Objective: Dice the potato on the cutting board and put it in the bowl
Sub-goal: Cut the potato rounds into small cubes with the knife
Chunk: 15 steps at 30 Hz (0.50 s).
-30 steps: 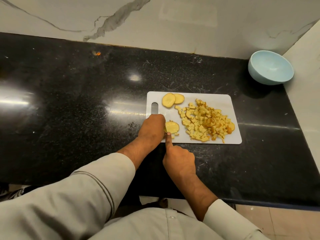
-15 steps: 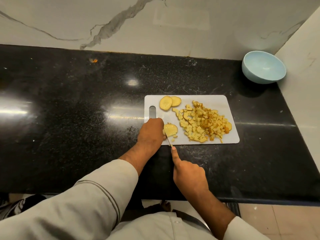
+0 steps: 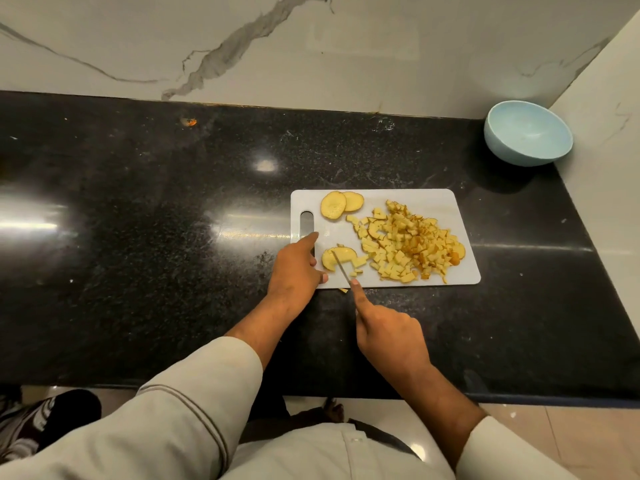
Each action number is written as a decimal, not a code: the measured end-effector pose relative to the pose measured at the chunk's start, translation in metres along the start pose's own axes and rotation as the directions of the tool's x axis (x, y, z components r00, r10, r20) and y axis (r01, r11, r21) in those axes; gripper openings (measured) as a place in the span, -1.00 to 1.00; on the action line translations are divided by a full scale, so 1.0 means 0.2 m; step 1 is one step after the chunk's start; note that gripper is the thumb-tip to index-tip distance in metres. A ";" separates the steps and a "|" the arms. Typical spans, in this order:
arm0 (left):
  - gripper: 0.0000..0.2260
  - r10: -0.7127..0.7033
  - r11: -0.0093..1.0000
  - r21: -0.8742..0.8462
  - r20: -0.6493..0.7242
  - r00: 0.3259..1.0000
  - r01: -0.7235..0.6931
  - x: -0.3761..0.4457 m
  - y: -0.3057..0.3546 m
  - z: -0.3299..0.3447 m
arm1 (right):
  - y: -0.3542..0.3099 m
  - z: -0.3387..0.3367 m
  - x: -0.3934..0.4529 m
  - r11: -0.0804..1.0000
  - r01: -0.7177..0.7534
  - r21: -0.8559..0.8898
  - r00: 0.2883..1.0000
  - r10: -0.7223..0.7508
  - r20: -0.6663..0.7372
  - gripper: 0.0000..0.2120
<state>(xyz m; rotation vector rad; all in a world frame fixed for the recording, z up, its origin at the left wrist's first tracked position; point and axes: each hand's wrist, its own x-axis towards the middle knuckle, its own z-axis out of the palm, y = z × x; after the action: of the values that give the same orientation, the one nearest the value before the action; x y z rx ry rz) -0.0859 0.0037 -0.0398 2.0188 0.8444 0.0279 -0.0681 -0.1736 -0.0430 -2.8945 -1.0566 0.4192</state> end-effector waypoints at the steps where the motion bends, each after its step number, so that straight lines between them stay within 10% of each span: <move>1: -0.29 0.011 1.000 -0.002 -0.002 1.000 -0.011 -0.01 0.00 0.00 | -0.02 0.00 0.02 1.000 0.020 -0.006 1.000 -0.020 0.002 -0.40; 8: -0.31 0.072 0.997 0.023 -0.068 0.995 -0.071 -0.05 -0.01 0.01 | -0.05 0.02 0.14 0.998 0.055 -0.015 0.998 -0.054 0.037 -0.43; 15: -0.89 0.157 0.902 0.387 0.125 0.980 -0.193 -0.01 0.00 0.00 | 0.07 0.01 0.16 0.996 -0.070 0.057 0.997 0.071 -0.006 -0.46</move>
<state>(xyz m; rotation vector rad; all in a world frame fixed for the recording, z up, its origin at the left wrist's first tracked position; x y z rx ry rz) -0.0874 0.0025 -0.0402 2.4554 0.6436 -0.1450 -0.0370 -0.1641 -0.0541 -2.8876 -0.9279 0.4333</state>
